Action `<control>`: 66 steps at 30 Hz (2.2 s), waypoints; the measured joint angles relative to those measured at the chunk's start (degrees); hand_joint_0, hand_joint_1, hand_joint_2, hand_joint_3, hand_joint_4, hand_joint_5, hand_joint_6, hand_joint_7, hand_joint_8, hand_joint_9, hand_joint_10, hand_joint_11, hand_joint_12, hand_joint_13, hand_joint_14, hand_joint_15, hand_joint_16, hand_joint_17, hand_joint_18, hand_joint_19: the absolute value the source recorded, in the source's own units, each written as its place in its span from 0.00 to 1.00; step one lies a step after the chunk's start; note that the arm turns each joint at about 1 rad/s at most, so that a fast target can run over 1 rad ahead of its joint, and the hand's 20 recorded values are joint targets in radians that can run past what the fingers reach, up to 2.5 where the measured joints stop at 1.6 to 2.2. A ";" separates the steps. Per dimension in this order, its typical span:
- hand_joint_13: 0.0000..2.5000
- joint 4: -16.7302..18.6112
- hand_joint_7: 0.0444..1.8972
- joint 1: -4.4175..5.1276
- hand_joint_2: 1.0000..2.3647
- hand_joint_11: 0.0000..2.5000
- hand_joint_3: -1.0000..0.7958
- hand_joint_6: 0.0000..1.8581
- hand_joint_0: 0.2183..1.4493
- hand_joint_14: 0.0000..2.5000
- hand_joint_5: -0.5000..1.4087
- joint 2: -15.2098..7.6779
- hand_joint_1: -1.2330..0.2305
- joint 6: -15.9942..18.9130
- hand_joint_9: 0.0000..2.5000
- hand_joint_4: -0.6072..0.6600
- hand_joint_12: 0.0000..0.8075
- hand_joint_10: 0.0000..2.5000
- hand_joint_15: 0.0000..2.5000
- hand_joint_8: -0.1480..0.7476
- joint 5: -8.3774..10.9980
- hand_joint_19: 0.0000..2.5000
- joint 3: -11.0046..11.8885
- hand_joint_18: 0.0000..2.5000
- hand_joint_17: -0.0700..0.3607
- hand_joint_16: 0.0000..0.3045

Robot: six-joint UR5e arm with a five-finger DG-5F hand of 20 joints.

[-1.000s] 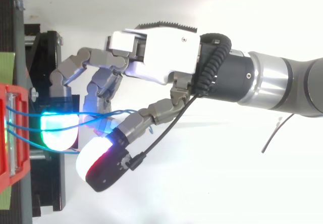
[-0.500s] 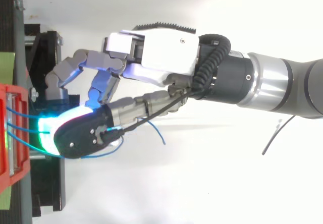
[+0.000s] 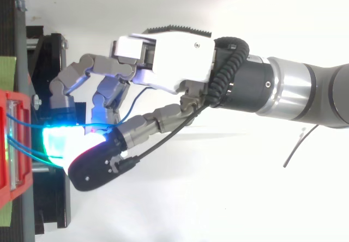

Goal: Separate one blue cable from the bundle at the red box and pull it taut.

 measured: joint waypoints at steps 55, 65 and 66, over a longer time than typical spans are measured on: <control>0.21 0.02 0.50 0.34 0.00 0.55 0.28 0.49 0.24 0.01 0.17 0.06 0.16 -1.16 0.34 0.54 0.43 0.03 0.19 0.49 0.10 0.11 -0.01 0.21 0.40 0.15; 0.27 0.01 0.52 0.50 0.00 0.49 0.28 0.44 0.22 0.01 0.20 0.06 0.45 -1.14 0.39 0.51 0.49 0.00 0.21 0.51 0.21 0.16 -0.02 0.25 0.43 0.17; 0.27 0.02 0.52 0.51 0.00 0.49 0.28 0.44 0.22 0.01 0.20 0.07 0.45 -1.14 0.39 0.52 0.49 0.00 0.21 0.51 0.21 0.16 -0.02 0.25 0.42 0.16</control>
